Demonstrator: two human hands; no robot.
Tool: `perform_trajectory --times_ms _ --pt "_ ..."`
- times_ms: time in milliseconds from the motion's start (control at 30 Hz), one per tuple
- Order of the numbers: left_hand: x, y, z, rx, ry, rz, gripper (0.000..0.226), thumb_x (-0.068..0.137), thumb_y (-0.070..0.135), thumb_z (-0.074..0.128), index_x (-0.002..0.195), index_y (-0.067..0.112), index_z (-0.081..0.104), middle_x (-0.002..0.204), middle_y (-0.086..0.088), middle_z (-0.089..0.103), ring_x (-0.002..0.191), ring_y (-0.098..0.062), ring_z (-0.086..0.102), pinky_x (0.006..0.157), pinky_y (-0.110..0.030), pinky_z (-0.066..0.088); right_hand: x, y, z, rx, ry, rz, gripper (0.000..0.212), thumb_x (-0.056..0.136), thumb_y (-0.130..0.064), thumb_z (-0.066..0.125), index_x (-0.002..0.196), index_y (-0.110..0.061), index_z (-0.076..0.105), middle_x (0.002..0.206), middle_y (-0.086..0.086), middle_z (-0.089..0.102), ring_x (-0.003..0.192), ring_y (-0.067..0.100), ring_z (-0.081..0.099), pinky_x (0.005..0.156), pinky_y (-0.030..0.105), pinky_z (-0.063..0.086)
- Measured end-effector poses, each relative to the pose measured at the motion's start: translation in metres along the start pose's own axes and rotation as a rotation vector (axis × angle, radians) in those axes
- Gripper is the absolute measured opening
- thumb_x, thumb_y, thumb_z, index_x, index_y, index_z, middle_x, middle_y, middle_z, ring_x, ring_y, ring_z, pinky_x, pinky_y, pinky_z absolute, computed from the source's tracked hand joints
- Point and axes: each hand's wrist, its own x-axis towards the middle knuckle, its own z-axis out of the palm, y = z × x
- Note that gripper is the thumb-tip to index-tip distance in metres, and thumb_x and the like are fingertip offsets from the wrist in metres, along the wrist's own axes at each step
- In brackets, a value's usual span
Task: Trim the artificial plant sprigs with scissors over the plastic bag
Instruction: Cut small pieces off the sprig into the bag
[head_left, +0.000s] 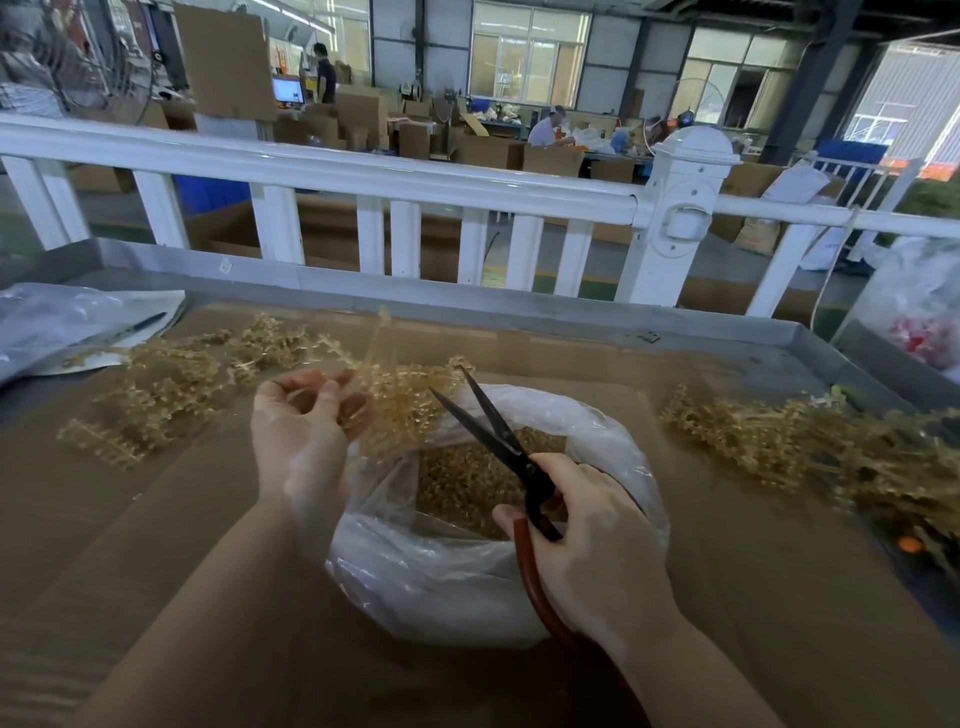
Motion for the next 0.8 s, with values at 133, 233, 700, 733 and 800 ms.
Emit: perform_trajectory --times_ms 133,233,700,733,800 --pt "0.016 0.0 -0.023 0.203 0.153 0.114 0.027 0.099 0.003 0.044 0.099 0.03 0.043 0.091 0.004 0.065 0.073 -0.011 0.069 0.062 -0.023 0.055 0.0 0.003 0.002 -0.008 -0.007 0.029 0.037 0.081 -0.055 0.061 0.112 -0.034 0.056 0.093 -0.019 0.06 0.091 0.002 0.053 0.078 0.016 0.041" --pt "0.025 -0.003 -0.036 0.373 0.294 0.168 0.024 0.099 0.003 0.039 0.105 0.024 0.049 0.089 0.007 0.061 0.08 -0.014 0.062 0.069 -0.023 0.052 0.0 0.005 0.004 -0.038 0.0 0.058 0.039 0.081 -0.053 0.063 0.115 -0.034 0.056 0.095 -0.017 0.061 0.093 0.003 0.054 0.077 0.014 0.037" --pt "0.001 -0.006 -0.031 1.104 0.221 0.367 0.032 0.089 0.011 0.059 0.119 0.021 0.063 0.136 -0.013 0.047 0.128 -0.034 0.033 0.107 -0.047 0.028 0.004 0.011 0.013 -0.112 -0.055 0.144 0.034 0.084 -0.055 0.059 0.11 -0.034 0.054 0.095 -0.015 0.061 0.089 0.003 0.052 0.072 0.014 0.033" --pt "-0.003 -0.009 -0.026 1.144 0.16 0.398 0.025 0.089 0.016 0.061 0.112 0.025 0.066 0.131 -0.009 0.051 0.125 -0.032 0.037 0.104 -0.047 0.029 0.004 0.012 0.014 -0.111 -0.059 0.148 0.035 0.084 -0.055 0.058 0.111 -0.034 0.054 0.096 -0.015 0.061 0.09 0.003 0.052 0.072 0.013 0.033" --pt "-0.007 -0.013 -0.015 1.221 0.029 0.421 0.019 0.091 0.028 0.059 0.109 0.031 0.066 0.123 0.0 0.058 0.118 -0.024 0.042 0.1 -0.042 0.027 0.005 0.013 0.016 -0.11 -0.068 0.156 0.036 0.085 -0.055 0.057 0.113 -0.033 0.053 0.099 -0.014 0.062 0.093 0.004 0.054 0.074 0.014 0.036"
